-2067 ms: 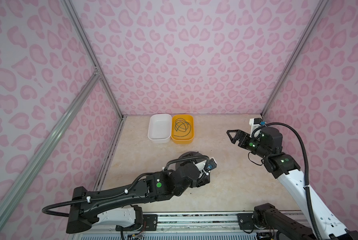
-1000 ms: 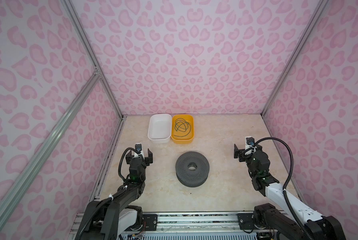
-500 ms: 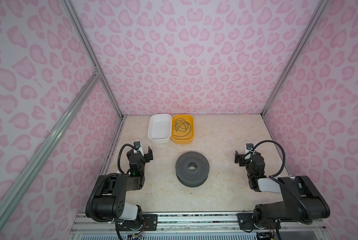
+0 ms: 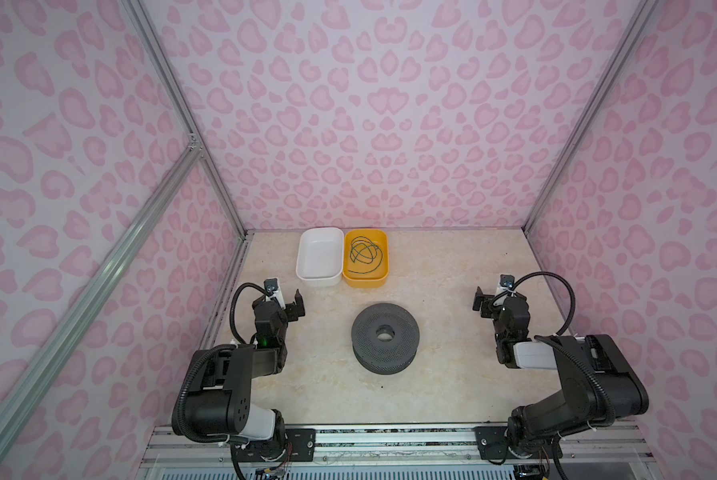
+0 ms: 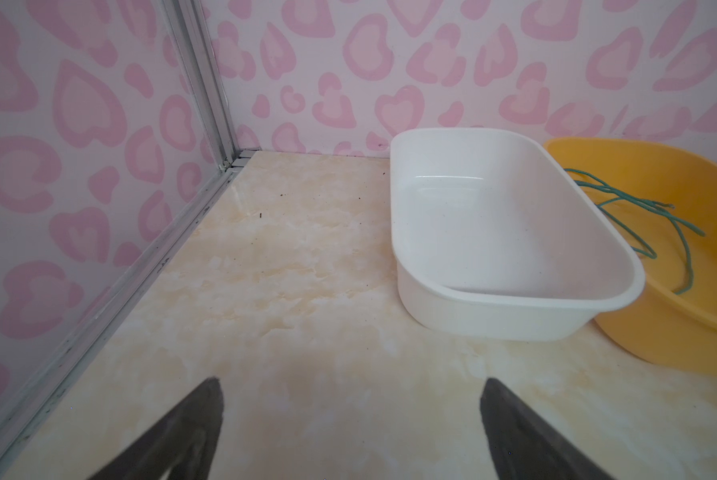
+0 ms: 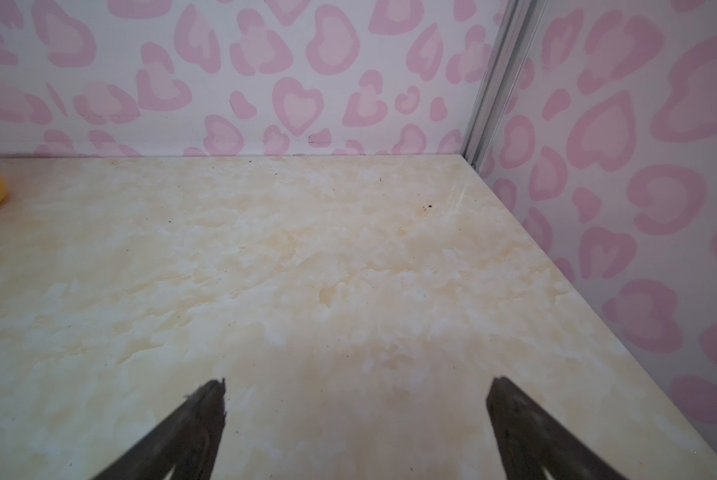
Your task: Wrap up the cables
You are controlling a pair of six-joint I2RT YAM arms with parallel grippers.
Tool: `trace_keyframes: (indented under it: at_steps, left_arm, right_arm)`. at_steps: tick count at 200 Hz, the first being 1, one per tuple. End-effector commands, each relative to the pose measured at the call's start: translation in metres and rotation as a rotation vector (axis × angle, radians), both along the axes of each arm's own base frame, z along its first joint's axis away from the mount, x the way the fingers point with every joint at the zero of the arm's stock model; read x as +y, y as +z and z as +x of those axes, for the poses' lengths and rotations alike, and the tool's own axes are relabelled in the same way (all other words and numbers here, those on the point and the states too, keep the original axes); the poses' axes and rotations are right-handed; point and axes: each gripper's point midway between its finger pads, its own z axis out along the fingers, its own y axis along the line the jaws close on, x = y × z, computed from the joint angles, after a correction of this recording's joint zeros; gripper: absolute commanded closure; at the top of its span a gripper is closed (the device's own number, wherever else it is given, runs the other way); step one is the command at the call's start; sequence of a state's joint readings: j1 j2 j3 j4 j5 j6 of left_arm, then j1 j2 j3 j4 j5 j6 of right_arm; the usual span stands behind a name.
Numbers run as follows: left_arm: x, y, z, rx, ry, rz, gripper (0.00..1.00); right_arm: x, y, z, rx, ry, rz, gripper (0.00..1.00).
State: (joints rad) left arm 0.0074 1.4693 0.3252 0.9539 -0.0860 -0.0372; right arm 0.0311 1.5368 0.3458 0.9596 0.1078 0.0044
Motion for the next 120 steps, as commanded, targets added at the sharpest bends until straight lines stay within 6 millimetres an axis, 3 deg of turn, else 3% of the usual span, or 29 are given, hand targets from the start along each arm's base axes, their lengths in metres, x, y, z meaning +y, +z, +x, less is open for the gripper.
trace_keyframes:
  at_steps: [1, 120]
  left_arm:
    - [-0.0005, 0.0054, 0.0036, -0.02, -0.003, -0.008, 0.02]
    - [-0.0006, 0.005, 0.0031, -0.019, -0.004, -0.008, 0.02]
  right_arm:
    - [0.0021, -0.0023, 0.0007, 0.016, 0.012, -0.002, 0.0]
    - [0.0017, -0.0016, 0.001, 0.013, 0.01, -0.002, 0.0]
